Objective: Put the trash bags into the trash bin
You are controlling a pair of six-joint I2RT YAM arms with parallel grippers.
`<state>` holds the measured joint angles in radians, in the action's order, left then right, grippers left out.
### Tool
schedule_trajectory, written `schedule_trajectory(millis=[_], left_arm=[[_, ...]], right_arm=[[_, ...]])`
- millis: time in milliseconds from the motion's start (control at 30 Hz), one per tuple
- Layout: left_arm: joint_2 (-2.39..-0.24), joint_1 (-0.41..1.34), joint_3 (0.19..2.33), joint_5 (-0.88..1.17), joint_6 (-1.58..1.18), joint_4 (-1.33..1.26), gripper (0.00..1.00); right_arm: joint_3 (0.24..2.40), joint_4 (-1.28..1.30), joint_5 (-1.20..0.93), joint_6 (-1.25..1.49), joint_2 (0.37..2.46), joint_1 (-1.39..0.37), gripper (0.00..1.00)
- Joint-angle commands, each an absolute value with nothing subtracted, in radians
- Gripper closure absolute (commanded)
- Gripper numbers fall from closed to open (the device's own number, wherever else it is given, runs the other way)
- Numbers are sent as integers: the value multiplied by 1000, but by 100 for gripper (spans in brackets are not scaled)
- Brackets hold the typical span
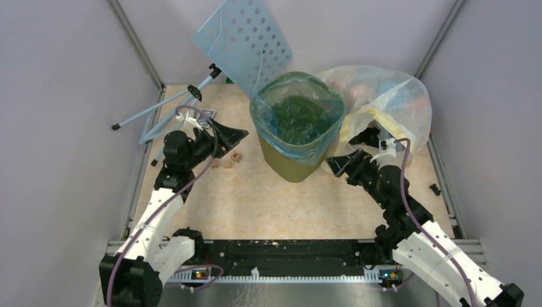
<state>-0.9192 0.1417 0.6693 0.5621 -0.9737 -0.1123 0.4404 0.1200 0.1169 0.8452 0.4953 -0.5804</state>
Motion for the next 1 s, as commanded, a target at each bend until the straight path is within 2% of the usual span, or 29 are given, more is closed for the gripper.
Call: schedule_trajectory(millis=[0,433,967], left_arm=[[-944,137,611,610,-1100,-310,9],[-1084,141,603,696,-1164,-463,14],[-1168,182,657,649,-1174,-480,22]], right_arm=[[482,86,143,955,543,-585,15],[493,99,157,967,536,-584,15],[486,109,207,927,531,-585,15]])
